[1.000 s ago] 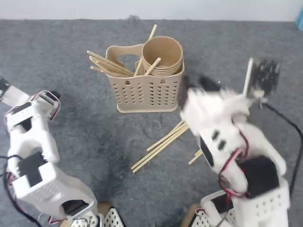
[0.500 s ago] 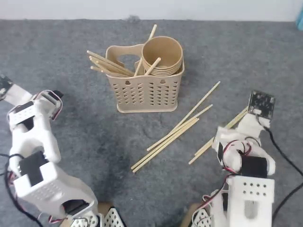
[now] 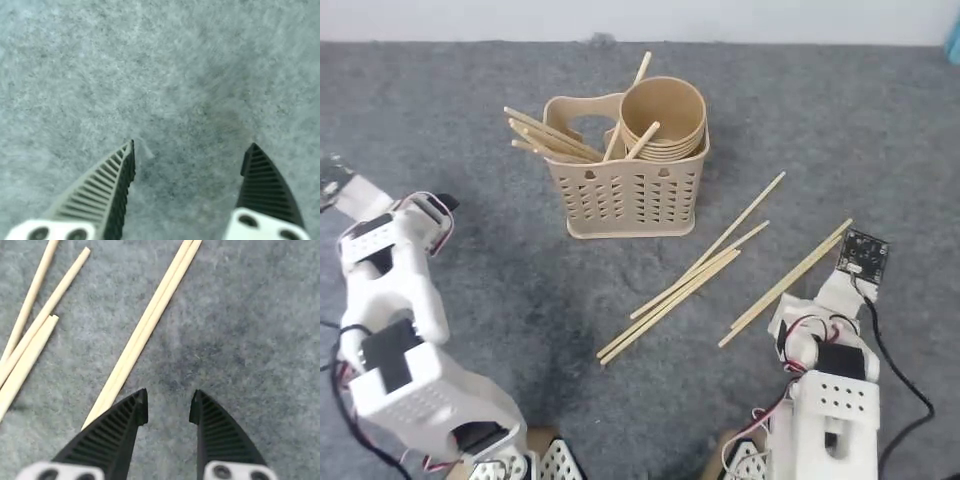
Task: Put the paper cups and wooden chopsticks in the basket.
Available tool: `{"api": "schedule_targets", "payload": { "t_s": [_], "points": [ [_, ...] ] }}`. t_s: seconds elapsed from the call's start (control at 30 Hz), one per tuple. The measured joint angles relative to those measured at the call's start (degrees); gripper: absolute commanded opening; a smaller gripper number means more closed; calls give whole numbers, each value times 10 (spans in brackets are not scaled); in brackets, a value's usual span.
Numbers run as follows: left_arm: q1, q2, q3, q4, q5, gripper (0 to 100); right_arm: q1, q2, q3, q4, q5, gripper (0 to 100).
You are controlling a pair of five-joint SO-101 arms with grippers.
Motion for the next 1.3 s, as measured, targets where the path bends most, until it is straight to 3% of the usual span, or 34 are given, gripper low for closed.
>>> {"api": "schedule_targets", "payload": {
  "t_s": [0.17, 0.2, 0.3, 0.5, 0.6, 0.73, 0.8, 1.07, 1.3],
  "points": [
    [7, 0, 0, 25, -18, 15, -1, 0, 1, 0, 0, 140],
    [6, 0, 0, 31, -18, 4, 0, 0, 1, 0, -1, 140],
    [4, 0, 0, 38, -21, 12, -2, -2, 8, 0, -1, 140],
    [35, -25, 34, 91, -135, 12, -1, -4, 44, -32, -1, 139],
    [57, -79, 94, 102, -192, 12, -2, -4, 57, -52, -3, 132],
    [92, -193, 177, 107, -252, 12, -2, -4, 57, -55, -3, 0],
    [116, -266, 216, 119, -289, 12, -1, -4, 57, -57, -3, 31],
    [295, -555, 265, 307, -367, 12, 72, -4, 57, -108, -6, 36],
    [484, -531, 162, 422, -366, 12, 190, -4, 109, -287, -33, 41]
  ]
}}
